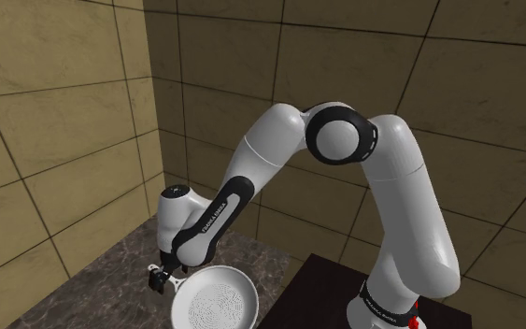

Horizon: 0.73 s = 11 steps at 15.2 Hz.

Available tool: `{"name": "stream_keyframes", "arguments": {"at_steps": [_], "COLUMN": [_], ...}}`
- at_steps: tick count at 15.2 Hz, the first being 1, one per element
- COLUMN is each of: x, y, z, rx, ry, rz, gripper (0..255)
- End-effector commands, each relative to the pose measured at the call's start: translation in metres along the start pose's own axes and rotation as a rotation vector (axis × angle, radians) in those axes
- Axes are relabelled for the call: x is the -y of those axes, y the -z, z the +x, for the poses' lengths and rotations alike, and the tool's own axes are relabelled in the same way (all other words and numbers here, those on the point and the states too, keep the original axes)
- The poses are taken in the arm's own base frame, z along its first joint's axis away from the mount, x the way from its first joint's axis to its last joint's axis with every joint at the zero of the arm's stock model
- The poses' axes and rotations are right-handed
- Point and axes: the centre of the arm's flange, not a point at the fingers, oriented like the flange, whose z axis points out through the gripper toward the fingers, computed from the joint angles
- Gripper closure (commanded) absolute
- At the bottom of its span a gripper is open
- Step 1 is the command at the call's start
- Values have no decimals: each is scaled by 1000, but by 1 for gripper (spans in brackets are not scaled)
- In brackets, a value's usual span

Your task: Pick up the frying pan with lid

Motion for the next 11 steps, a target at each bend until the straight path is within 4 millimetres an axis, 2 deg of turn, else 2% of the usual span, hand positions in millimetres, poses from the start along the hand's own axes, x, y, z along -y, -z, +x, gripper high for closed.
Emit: {"name": "stream_keyframes", "arguments": {"at_steps": [1,10,11], "x": [0,0,1], "y": [-3,-2,3], "z": [1,0,0], "rx": [0,0,0], "ry": [0,0,0], "rz": [0,0,0], "gripper": [255,255,255]}}
